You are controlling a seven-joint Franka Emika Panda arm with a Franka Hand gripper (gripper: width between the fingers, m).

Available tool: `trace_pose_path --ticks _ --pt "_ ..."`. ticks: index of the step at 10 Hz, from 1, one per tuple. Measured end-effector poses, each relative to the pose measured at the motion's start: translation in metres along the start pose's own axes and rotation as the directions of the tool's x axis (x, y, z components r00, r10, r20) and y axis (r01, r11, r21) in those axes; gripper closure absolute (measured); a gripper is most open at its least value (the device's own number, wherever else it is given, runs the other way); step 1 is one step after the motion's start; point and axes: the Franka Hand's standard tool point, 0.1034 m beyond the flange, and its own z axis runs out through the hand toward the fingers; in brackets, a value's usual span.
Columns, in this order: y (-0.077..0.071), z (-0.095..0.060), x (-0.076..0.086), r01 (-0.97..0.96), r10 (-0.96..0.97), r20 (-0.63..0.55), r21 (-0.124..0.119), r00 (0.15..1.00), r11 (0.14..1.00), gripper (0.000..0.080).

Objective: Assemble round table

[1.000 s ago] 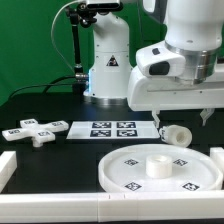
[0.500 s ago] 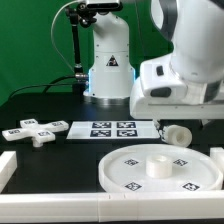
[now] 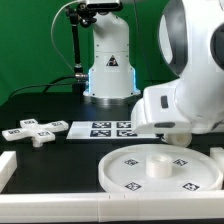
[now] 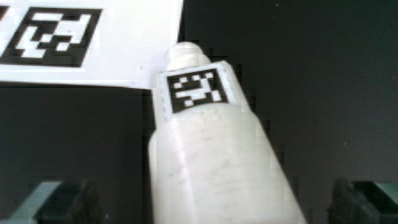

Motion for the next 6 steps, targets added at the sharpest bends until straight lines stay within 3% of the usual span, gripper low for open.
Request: trace_pose_path --ticks 5,6 --pt "0.0008 0.0029 0.0058 0.000 0.000 0.010 0.001 1.000 1.000 0.0162" --pt "0.0007 0.0034 0.0061 0.000 0.000 0.009 0.001 1.000 1.000 0.0342"
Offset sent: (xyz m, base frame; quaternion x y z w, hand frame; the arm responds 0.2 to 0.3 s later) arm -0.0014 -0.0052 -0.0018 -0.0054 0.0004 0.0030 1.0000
